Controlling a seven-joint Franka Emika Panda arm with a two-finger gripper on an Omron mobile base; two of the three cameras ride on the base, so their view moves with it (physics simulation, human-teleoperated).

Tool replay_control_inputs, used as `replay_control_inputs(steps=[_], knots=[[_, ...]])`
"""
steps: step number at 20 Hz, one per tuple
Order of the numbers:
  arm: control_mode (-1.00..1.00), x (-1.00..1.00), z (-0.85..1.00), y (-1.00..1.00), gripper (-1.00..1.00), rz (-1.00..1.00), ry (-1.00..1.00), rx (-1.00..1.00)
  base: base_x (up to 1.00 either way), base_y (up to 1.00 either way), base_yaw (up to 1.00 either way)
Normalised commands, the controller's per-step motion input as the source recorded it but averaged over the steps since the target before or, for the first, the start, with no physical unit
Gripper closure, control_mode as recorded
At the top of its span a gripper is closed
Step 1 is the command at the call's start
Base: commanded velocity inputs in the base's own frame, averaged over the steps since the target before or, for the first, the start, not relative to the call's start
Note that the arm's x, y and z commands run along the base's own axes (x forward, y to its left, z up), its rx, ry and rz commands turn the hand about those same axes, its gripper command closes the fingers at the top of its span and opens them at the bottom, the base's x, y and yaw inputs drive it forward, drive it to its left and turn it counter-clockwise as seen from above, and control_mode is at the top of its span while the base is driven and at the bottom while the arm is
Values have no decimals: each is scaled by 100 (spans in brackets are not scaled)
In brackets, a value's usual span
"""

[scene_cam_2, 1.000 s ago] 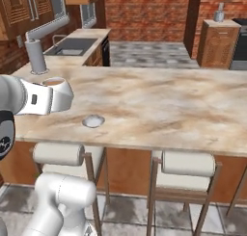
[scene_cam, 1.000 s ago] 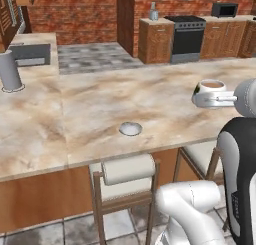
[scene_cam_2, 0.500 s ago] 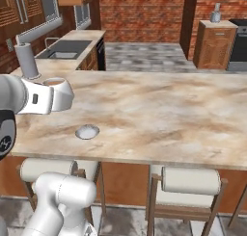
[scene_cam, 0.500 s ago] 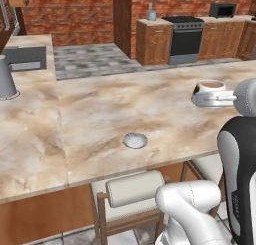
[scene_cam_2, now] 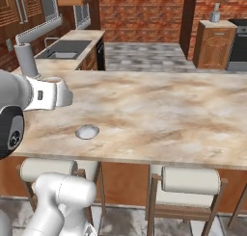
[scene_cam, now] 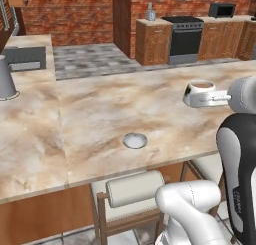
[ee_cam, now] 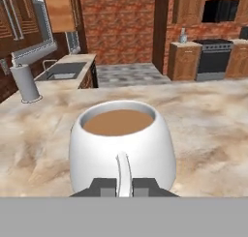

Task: Pick the cup of tea, navigate to the dining table, and place it on the saucer.

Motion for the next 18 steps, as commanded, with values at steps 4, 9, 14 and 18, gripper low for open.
replay_control_inputs(steps=[4, 9, 14, 18], knots=[[-100, 38, -35, 23, 100, 39, 0, -9, 0, 0, 0], [-100, 24, -44, 1, 100, 54, 0, -6, 0, 0, 0], [-100, 18, -44, 0, 100, 54, 0, -1, 0, 0, 0], [-100, 17, -44, 0, 100, 41, 0, 0, 0, 0, 0]])
